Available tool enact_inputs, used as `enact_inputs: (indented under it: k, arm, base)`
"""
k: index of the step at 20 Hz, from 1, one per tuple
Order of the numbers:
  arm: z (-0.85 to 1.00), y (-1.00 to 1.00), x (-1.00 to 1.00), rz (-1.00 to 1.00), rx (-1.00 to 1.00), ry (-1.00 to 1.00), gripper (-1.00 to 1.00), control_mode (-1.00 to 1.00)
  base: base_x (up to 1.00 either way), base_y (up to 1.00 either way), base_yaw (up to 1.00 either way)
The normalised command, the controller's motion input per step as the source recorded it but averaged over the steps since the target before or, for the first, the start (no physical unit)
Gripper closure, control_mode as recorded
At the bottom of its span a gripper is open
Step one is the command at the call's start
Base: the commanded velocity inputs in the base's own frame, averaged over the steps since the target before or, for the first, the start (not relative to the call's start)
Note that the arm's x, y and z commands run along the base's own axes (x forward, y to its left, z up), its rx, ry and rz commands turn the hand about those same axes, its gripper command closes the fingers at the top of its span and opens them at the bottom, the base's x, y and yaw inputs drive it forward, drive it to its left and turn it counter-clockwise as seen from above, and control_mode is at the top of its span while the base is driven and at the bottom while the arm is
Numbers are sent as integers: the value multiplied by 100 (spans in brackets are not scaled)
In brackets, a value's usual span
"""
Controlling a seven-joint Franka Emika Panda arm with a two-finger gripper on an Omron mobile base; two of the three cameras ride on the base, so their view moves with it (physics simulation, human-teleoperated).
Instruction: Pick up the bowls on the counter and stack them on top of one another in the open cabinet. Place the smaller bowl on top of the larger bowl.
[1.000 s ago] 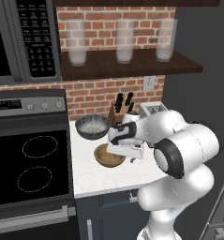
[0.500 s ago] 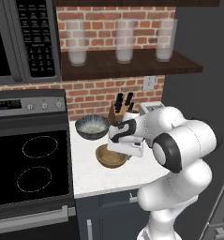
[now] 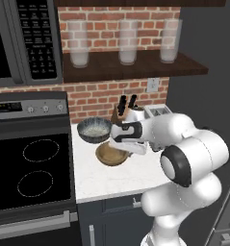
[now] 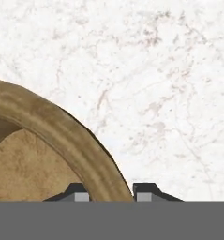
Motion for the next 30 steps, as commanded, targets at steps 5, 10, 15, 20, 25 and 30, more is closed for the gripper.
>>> enact_inputs:
  k: [5,10,15,20,25,30]
  arm:
    - [89,30,-3,-17,-1,-40,100,-100]
    - [64,29,37,-31,0,-20,100,-100]
    - [55,30,74,-31,-1,-5,100,-100]
    - [41,44,85,-25,-4,0,100,-100]
    - [-1,16,63,-18,-6,0,100,-100]
    - [-16,1,54,-19,-6,3,100,-100]
  base:
    - [0,0,0]
    - [0,0,0]
    - [0,0,0]
    - [0,0,0]
    - [0,0,0]
    - [0,0,0]
